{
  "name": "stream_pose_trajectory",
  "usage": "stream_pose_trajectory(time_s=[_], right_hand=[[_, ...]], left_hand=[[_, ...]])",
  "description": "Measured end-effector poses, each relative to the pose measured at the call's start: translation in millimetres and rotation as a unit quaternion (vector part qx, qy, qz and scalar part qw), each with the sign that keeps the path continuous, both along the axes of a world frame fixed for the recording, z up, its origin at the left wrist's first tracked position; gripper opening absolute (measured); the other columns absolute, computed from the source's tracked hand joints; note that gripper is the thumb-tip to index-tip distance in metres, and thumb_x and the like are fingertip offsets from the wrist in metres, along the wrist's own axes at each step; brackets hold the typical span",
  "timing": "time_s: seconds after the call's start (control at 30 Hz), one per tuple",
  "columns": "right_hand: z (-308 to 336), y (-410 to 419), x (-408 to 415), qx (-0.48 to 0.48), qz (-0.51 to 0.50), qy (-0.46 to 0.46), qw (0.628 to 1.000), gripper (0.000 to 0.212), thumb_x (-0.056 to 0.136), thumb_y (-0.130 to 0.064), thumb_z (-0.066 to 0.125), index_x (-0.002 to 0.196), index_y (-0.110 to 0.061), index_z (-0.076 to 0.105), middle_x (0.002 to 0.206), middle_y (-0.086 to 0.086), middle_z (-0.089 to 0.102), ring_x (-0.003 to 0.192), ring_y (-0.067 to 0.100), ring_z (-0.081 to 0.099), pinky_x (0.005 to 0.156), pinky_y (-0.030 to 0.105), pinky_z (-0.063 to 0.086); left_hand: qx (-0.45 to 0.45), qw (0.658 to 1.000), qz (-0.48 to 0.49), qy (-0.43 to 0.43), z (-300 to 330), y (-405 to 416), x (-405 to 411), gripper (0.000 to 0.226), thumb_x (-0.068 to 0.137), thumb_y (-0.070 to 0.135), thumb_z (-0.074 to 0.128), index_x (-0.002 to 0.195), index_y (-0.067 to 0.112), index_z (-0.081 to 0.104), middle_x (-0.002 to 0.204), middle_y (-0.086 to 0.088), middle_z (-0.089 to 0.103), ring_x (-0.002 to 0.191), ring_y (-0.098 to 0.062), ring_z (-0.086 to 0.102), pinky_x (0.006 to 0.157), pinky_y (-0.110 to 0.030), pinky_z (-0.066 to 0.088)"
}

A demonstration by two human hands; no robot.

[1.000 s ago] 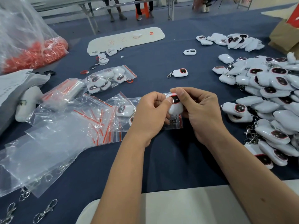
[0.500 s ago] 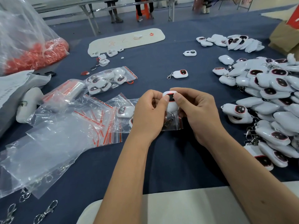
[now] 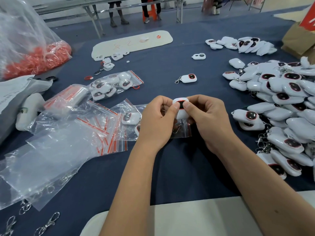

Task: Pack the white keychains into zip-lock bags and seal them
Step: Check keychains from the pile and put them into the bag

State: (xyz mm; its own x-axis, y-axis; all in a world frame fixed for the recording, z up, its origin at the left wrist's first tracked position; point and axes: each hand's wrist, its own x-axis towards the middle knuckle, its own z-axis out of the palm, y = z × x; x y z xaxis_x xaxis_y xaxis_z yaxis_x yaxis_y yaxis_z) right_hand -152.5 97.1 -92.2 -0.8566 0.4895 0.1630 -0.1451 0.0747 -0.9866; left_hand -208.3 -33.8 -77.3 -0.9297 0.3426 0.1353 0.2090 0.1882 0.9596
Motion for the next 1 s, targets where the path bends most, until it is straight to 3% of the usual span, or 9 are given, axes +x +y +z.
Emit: stream_pose_trajectory(time_s=[0.27, 0.4, 0.53, 0.63, 0.73, 0.8, 0.87, 1.0], right_hand=[[2.4, 3.4, -0.7, 0.002, 0.031, -0.013, 0.999, 0.013, 0.101, -0.014, 0.067, 0.099, -0.017, 0.080, 0.082, -0.002, 0.079, 0.069, 0.005, 0.071, 0.062, 0.019, 0.054], [0.1, -0.4, -1.1, 0.024, 0.055, -0.019, 0.998, 0.009, 0.097, -0.012, 0.073, 0.100, -0.019, 0.077, 0.086, -0.002, 0.080, 0.077, 0.010, 0.076, 0.065, 0.020, 0.057], [-0.1, 4.5, -1.4, 0.007, 0.054, -0.026, 0.998, 0.009, 0.094, -0.008, 0.074, 0.094, -0.017, 0.077, 0.080, 0.000, 0.079, 0.066, 0.007, 0.071, 0.061, 0.021, 0.054], [-0.1, 6.1, -1.3, -0.034, 0.063, -0.017, 0.997, 0.008, 0.091, -0.014, 0.073, 0.097, -0.016, 0.078, 0.087, 0.004, 0.080, 0.074, 0.014, 0.074, 0.068, 0.031, 0.056], [-1.9, 4.8, -2.4, -0.033, 0.028, -0.005, 0.999, 0.008, 0.093, -0.010, 0.072, 0.096, -0.016, 0.078, 0.085, 0.002, 0.079, 0.070, 0.011, 0.071, 0.068, 0.030, 0.056], [-2.0, 5.0, -3.1, -0.040, -0.017, 0.013, 0.999, 0.008, 0.095, -0.008, 0.072, 0.094, -0.014, 0.077, 0.079, -0.001, 0.077, 0.063, 0.007, 0.065, 0.062, 0.024, 0.054], [-0.9, 8.5, -3.6, -0.062, -0.061, 0.032, 0.996, 0.006, 0.097, -0.009, 0.071, 0.093, -0.013, 0.075, 0.074, -0.005, 0.074, 0.059, 0.007, 0.060, 0.058, 0.020, 0.051], [1.7, 12.9, -4.8, -0.093, -0.103, 0.048, 0.989, 0.008, 0.096, -0.012, 0.073, 0.090, -0.016, 0.074, 0.071, -0.006, 0.070, 0.061, 0.012, 0.056, 0.062, 0.024, 0.050]], left_hand=[[0.021, 1.000, 0.016, -0.013, -0.4, -1.0, -1.2, 0.016, 0.100, 0.020, 0.066, 0.094, 0.006, 0.064, 0.090, -0.022, 0.069, 0.066, -0.014, 0.061, 0.058, -0.024, 0.052], [0.039, 0.998, 0.048, 0.005, 0.4, 0.9, -2.3, 0.013, 0.100, 0.017, 0.066, 0.091, 0.009, 0.064, 0.089, -0.011, 0.068, 0.077, -0.027, 0.064, 0.073, -0.044, 0.060], [0.030, 0.999, 0.030, 0.017, 1.2, 0.9, -0.1, 0.012, 0.099, 0.020, 0.067, 0.093, 0.010, 0.065, 0.092, -0.013, 0.069, 0.089, -0.037, 0.068, 0.081, -0.056, 0.060], [0.041, 0.998, 0.047, 0.006, 2.7, 4.7, 1.0, 0.022, 0.104, 0.024, 0.060, 0.093, 0.005, 0.064, 0.089, -0.016, 0.069, 0.074, -0.026, 0.067, 0.073, -0.047, 0.063], [0.056, 0.994, 0.076, -0.052, -0.4, 10.0, 1.8, 0.035, 0.109, 0.028, 0.048, 0.094, -0.002, 0.059, 0.081, -0.015, 0.067, 0.063, -0.019, 0.064, 0.063, -0.041, 0.060], [-0.025, 0.995, 0.098, -0.006, -6.3, 13.0, 1.1, 0.026, 0.104, 0.025, 0.054, 0.088, 0.005, 0.059, 0.078, -0.005, 0.068, 0.067, -0.020, 0.065, 0.067, -0.036, 0.054], [-0.104, 0.988, 0.102, 0.058, -7.7, 15.1, 5.5, 0.020, 0.095, 0.024, 0.066, 0.081, 0.014, 0.057, 0.070, 0.006, 0.063, 0.066, -0.008, 0.058, 0.060, -0.016, 0.041], [-0.157, 0.980, 0.090, 0.087, -7.8, 19.5, 13.9, 0.038, 0.081, 0.036, 0.084, 0.080, 0.017, 0.051, 0.070, 0.004, 0.060, 0.067, -0.015, 0.056, 0.060, -0.026, 0.045]])
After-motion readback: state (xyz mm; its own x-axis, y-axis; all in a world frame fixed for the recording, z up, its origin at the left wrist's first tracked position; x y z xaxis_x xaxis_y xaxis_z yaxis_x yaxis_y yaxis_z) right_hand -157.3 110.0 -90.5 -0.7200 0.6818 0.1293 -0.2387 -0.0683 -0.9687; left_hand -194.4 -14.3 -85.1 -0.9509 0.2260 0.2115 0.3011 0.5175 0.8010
